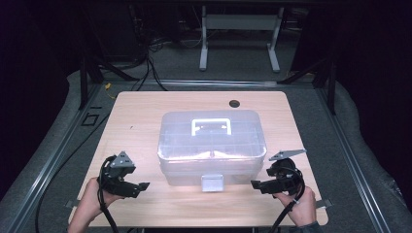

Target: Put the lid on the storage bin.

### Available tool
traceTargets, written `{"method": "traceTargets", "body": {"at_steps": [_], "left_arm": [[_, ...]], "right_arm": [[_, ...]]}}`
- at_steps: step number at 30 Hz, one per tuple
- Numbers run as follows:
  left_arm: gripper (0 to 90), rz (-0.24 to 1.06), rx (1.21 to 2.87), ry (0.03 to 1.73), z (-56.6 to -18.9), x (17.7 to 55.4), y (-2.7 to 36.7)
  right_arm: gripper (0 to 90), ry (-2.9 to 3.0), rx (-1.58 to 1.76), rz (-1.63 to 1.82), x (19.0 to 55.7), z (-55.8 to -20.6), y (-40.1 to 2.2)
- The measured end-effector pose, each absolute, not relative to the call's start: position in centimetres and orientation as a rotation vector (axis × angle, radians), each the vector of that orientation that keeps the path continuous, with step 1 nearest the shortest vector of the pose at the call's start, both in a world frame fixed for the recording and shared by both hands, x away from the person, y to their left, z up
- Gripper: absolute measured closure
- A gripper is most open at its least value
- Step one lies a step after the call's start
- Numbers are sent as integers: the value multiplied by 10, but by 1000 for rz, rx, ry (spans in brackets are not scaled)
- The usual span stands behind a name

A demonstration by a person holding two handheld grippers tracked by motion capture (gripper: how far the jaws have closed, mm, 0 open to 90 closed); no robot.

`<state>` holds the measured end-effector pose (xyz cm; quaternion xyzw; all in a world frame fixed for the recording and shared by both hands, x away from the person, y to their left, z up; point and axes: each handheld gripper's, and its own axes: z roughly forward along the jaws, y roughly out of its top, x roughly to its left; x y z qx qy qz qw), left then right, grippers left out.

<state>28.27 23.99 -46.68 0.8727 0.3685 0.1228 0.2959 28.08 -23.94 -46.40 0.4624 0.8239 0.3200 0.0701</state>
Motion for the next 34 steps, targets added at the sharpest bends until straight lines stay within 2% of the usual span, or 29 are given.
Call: {"method": "traceTargets", "body": {"at_steps": [7,10,15,26,34], "left_arm": [[135,333,2329,1064,-472,285,259],[66,334,2330,1111,-476,286,269],[10,334,2351,1187,-488,287,284],[1,320,2344,1285,-523,294,300],[1,364,2319,1297,-545,296,302]], "right_arm": [[140,2426,1455,856,271,-469,-264],[98,2397,1483,818,267,-472,-273],[57,2373,1528,752,267,-479,-285],[8,2347,1591,655,277,-514,-301],[0,2298,1598,680,283,-532,-308]]}}
